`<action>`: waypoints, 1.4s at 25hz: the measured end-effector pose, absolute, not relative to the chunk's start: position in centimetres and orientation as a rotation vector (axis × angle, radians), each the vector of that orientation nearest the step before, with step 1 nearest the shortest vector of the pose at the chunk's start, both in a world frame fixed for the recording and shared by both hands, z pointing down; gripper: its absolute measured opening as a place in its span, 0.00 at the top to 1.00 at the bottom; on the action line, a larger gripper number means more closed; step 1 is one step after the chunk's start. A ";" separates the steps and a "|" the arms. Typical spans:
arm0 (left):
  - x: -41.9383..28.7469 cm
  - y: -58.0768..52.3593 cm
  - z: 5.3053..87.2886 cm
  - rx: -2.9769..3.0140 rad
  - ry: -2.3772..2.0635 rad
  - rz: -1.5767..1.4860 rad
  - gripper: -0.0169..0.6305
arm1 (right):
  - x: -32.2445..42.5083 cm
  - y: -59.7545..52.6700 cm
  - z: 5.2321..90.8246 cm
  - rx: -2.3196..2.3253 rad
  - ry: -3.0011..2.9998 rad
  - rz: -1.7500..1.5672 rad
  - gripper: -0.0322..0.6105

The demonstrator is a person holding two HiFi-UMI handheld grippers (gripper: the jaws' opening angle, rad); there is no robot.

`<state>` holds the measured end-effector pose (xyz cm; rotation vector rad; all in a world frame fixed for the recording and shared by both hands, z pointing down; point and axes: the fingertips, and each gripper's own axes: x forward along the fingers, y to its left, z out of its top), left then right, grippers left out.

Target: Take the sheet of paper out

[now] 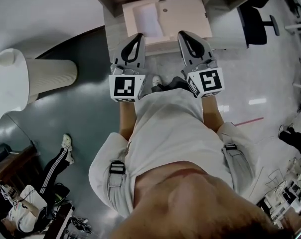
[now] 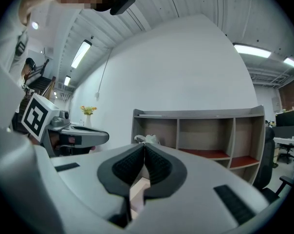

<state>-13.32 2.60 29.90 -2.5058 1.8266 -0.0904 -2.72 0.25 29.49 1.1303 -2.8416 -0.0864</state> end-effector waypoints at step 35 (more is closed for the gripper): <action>-15.1 -13.1 35.3 -2.513 1.938 -0.208 0.94 | -5.0 -16.3 35.2 0.951 -2.829 0.081 0.92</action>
